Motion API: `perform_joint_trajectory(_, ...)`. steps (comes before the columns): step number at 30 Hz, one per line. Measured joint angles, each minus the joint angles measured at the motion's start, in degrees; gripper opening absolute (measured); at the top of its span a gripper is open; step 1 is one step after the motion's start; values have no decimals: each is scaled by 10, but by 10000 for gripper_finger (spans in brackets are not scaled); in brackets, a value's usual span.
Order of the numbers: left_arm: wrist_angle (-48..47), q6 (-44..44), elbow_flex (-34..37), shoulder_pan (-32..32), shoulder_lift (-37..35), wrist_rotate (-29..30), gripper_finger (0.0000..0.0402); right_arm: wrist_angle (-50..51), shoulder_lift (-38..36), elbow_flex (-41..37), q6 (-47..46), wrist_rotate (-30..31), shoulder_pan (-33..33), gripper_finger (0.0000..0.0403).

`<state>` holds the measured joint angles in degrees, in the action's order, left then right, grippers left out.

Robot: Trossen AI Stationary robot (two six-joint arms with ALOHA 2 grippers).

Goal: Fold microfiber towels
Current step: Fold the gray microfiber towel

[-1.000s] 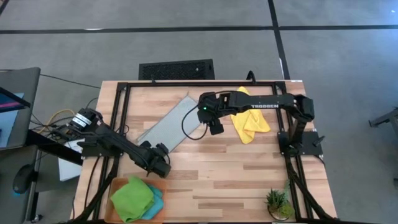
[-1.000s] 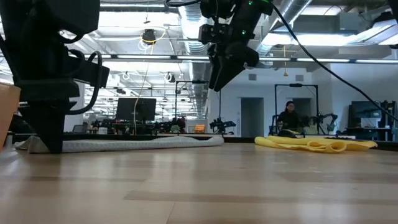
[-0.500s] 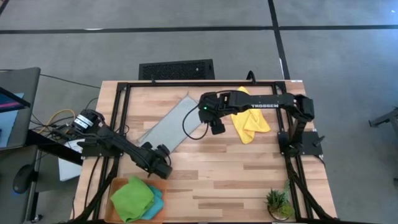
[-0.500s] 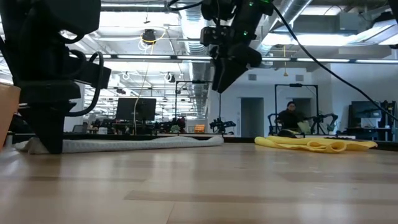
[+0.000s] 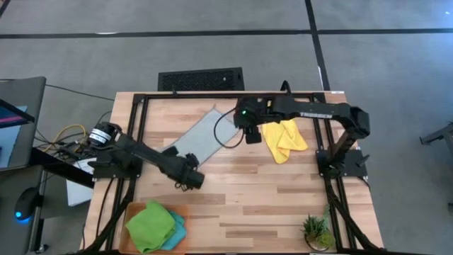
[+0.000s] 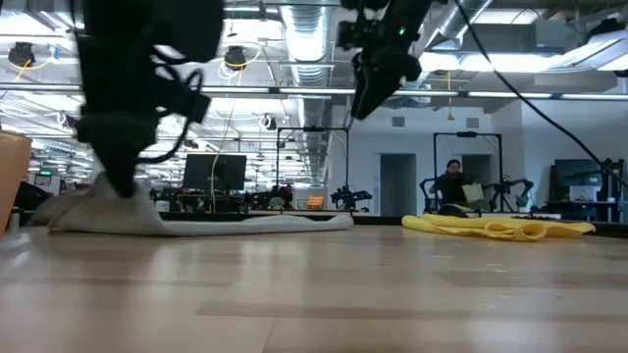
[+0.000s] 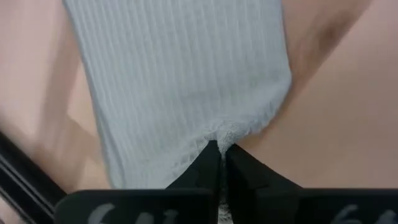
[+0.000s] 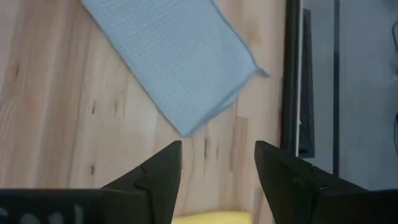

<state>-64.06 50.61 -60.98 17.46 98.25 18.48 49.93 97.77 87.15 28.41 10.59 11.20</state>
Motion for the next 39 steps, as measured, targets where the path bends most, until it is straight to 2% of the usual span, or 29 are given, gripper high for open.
perform_joint_trajectory(6, -1, -151, -46, -81, 0, 41, 1, 2, -44, -5, -1, 0, 25, 226)
perform_joint_trajectory(11, 0, -291, -108, -158, -1, 50, 1, 26, -67, -6, 4, 0, 43, 226)
perform_joint_trajectory(19, 89, -485, -168, -274, -1, 55, 0, 47, -99, -6, 5, 0, 77, 226)
perform_joint_trajectory(27, 173, -585, -192, -342, 9, 40, 0, 58, -110, -6, 5, -3, 98, 226)
perform_joint_trajectory(30, 208, -620, -193, -351, 26, 8, 0, 65, -109, -6, 5, -3, 104, 226)
perform_joint_trajectory(39, 248, -682, -243, -352, 96, 22, 3, 67, -105, -6, 1, -4, 104, 226)
